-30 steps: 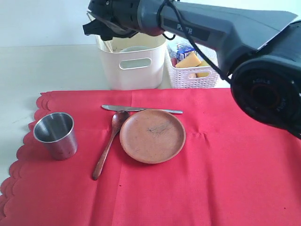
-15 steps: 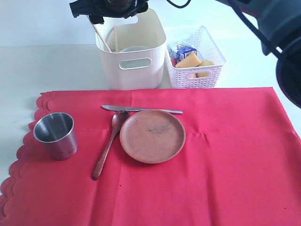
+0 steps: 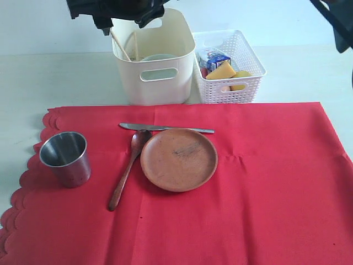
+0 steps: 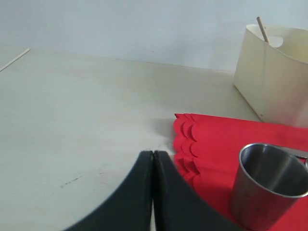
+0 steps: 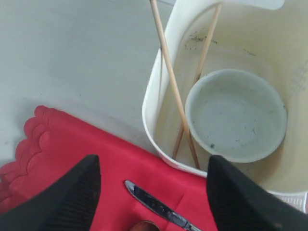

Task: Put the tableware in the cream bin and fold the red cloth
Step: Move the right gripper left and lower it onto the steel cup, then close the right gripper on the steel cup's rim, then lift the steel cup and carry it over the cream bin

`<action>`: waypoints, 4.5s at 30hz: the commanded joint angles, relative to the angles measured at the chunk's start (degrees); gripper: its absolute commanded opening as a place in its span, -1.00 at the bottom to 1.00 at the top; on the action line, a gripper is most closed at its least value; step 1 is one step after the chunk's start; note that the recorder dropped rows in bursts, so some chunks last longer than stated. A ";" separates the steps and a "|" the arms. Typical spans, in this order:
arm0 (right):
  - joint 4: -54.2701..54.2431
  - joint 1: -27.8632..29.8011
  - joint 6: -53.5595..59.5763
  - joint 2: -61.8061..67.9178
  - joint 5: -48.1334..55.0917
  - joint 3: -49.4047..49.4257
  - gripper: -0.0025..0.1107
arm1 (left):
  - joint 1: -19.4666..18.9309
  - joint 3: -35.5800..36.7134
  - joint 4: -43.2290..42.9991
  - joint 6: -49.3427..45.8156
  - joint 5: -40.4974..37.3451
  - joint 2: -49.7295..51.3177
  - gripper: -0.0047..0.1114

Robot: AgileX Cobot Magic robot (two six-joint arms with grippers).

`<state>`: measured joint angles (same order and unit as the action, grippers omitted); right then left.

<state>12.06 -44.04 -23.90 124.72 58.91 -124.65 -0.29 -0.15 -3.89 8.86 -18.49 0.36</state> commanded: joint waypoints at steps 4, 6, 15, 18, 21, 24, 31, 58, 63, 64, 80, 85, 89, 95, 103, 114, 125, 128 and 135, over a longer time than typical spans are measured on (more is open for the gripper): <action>-3.10 -1.16 2.79 -0.64 3.30 -0.29 0.09 | 0.35 0.15 0.03 0.16 0.23 -0.36 -0.90; -3.10 -2.21 3.38 -0.64 3.67 -0.29 0.09 | 0.35 0.15 0.03 0.16 0.23 -0.36 -0.90; -3.51 -8.02 4.38 -0.74 3.49 -0.29 0.09 | 0.35 0.15 0.03 0.16 0.23 -0.36 -0.90; -5.77 -9.43 5.51 -0.74 3.07 -0.29 0.09 | 0.35 0.15 0.03 0.16 0.23 -0.36 -0.90; -11.58 -10.12 9.71 -0.74 2.66 -0.29 0.09 | 0.35 0.15 0.03 0.16 0.23 -0.36 -0.90; -19.42 -10.12 15.36 -0.20 3.02 -0.29 0.09 | 0.35 0.15 0.03 0.16 0.23 -0.36 -0.90; -25.28 -10.12 19.40 3.17 4.76 -0.29 0.09 | 0.35 0.15 0.03 0.16 0.23 -0.36 -0.90; -18.56 -8.37 16.86 11.59 6.43 -0.29 0.09 | 0.35 0.15 0.03 0.16 0.23 -0.36 -0.90; -18.96 -7.84 16.83 12.70 7.00 -0.29 0.09 | 0.35 0.15 0.03 0.16 0.23 -0.36 -0.90; -19.42 -7.84 16.83 13.16 6.98 -0.29 0.09 | 0.35 0.15 0.03 0.16 0.23 -0.36 -0.90; -21.43 -7.46 17.80 15.68 7.54 -0.29 -0.88 | 0.35 0.15 0.03 0.16 0.23 -0.36 -0.90; -20.69 -7.46 18.96 14.01 7.91 -0.29 -0.96 | 0.35 0.15 0.03 0.05 0.23 -0.36 -0.90; -19.20 -7.22 19.36 11.23 7.53 -0.29 -0.96 | 0.35 0.15 0.03 0.05 0.23 -0.36 -0.90; -17.41 -4.66 19.36 6.32 6.30 -0.29 -0.96 | 0.35 0.15 0.03 0.16 0.23 -0.36 -0.90; -17.32 1.35 19.36 0.20 3.95 -0.29 -0.96 | 0.35 0.15 0.03 0.16 0.23 -0.36 -0.90; -15.96 11.35 19.36 -2.01 -5.36 -0.29 -0.96 | 0.35 0.15 0.03 0.16 0.23 -0.36 -0.90; -13.10 13.85 17.85 3.04 -3.62 -0.29 -0.96 | 0.35 0.15 0.03 0.16 0.23 -0.36 -0.90; -12.82 13.85 17.85 4.44 -2.26 -0.29 -0.96 | 0.35 0.15 0.03 0.16 0.23 -0.36 -0.90; -13.36 13.85 17.85 7.61 -0.26 -0.29 -0.96 | 0.35 0.15 0.03 0.16 0.23 -0.36 -0.90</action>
<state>-1.26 -30.47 -6.21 131.43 57.33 -124.65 -0.29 -0.15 -3.89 8.86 -18.49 0.36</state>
